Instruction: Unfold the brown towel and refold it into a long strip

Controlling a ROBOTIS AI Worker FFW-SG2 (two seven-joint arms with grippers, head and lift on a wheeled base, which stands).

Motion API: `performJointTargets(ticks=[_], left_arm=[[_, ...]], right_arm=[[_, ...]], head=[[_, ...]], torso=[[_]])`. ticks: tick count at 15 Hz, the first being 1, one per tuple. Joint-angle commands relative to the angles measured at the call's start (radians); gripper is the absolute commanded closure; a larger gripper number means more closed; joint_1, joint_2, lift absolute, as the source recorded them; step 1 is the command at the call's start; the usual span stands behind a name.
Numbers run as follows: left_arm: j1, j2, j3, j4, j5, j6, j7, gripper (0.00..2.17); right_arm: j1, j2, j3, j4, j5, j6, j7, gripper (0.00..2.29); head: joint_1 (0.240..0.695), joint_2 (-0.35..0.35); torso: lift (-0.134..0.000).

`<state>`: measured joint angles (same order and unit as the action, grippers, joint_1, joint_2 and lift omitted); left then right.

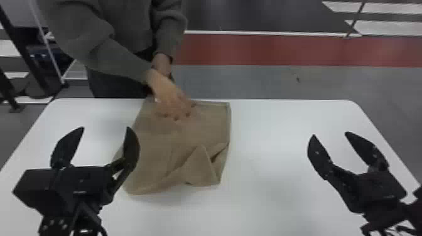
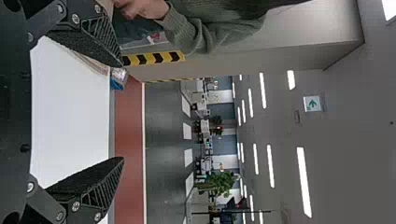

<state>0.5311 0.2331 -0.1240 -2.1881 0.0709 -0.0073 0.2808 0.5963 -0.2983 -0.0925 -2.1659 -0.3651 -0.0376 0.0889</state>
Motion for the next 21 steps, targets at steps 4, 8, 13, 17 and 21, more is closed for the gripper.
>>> performJointTargets(ticks=[4, 8, 13, 17, 21], left_arm=[[-0.019, 0.0, -0.014, 0.022, -0.006, 0.001, 0.0, 0.09], [-0.028, 0.0, -0.017, 0.027, -0.008, 0.001, 0.0, 0.09], [-0.033, 0.0, -0.019, 0.027, -0.01, 0.007, 0.001, 0.09], [-0.036, 0.0, -0.02, 0.025, -0.013, 0.01, 0.001, 0.09], [-0.037, 0.0, -0.023, 0.025, -0.014, 0.01, 0.001, 0.09]], right_arm=[[0.007, 0.001, -0.009, 0.0, 0.0, -0.006, 0.0, 0.19], [0.005, -0.004, -0.012, 0.003, -0.009, -0.009, 0.0, 0.19], [-0.001, -0.009, -0.012, 0.009, -0.014, -0.012, 0.0, 0.19], [-0.003, -0.01, -0.012, 0.008, -0.014, -0.012, 0.0, 0.19], [-0.001, -0.01, -0.012, 0.006, -0.014, -0.012, 0.0, 0.19]], head=[[0.695, -0.053], [0.695, -0.06], [0.695, -0.063], [0.695, -0.064], [0.695, -0.065]], torso=[[-0.125], [-0.125], [-0.125], [-0.125], [-0.125]])
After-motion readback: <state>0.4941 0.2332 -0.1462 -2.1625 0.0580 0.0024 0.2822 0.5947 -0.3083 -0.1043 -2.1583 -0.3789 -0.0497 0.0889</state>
